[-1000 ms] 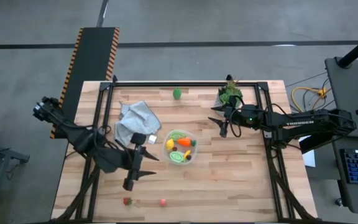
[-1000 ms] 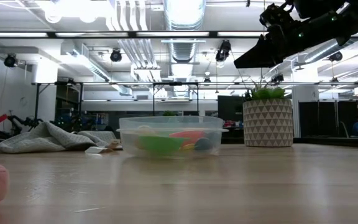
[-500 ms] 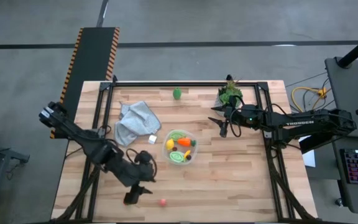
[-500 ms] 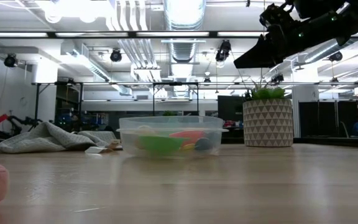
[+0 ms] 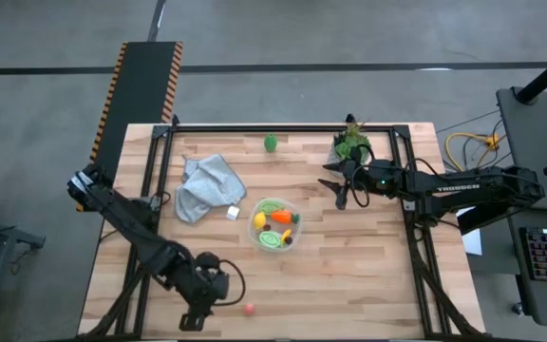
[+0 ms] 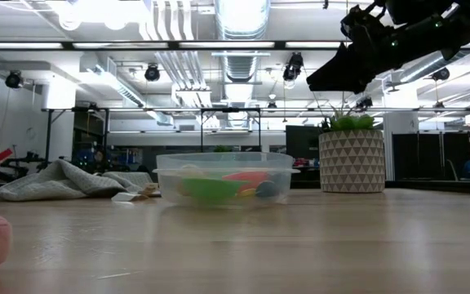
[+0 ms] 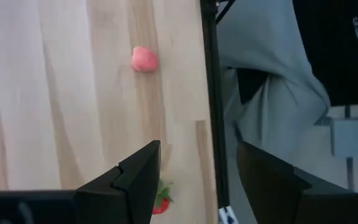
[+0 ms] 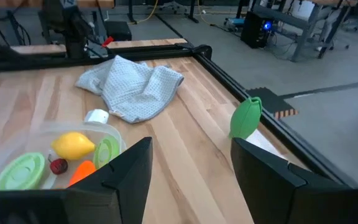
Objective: Pick and placing Produce into tupperware
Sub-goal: Put the red strawberry into the transparent bin
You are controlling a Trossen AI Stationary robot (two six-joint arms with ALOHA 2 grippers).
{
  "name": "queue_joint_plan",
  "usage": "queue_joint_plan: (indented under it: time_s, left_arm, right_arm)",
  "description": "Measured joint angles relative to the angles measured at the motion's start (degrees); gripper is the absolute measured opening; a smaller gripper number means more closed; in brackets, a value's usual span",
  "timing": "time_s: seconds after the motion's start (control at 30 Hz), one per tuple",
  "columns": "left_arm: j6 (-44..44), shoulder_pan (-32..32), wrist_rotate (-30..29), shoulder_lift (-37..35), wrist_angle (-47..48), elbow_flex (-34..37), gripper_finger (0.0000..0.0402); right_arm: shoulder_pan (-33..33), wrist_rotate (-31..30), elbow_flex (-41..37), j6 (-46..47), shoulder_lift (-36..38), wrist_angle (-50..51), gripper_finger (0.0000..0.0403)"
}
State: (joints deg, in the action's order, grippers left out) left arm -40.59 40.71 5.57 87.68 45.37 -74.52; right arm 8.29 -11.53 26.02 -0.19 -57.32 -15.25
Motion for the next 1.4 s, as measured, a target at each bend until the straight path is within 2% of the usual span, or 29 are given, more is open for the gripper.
queue_joint_plan:
  time_s: [0.27, 0.57, 0.87, 1.0, 1.2, 1.4]
  left_arm:
    - [-5.4, 2.7, -0.1, 0.2, 0.2, 0.0, 0.0194]
    - [-7.2, 6.3, 4.1, 0.2, 4.1, 0.0, 0.0194]
    - [-10.1, 13.8, 2.9, 1.7, 9.6, 0.8, 0.0185]
    - [-6.8, 16.2, 1.3, 4.2, 9.5, 1.1, 0.0172]
    - [0.3, 16.5, 0.9, 6.8, 11.6, 1.7, 0.0171]
    - [3.1, 16.1, -6.5, 7.0, 10.9, 3.8, 0.0208]
  right_arm:
    - [0.0, 4.5, 0.0, 1.7, 0.0, 0.0, 0.021]
    - [0.0, 4.5, 0.0, 1.7, 0.0, 0.0, 0.021]
    - [0.0, 4.5, 0.0, 3.5, 0.0, 0.0, 0.021]
    - [0.0, 4.5, 0.0, 6.0, 0.0, 0.0, 0.021]
    - [0.0, 4.5, -0.1, 6.7, 0.0, 0.0, 0.021]
    - [0.0, 4.5, -0.1, 5.8, 0.0, 0.0, 0.021]
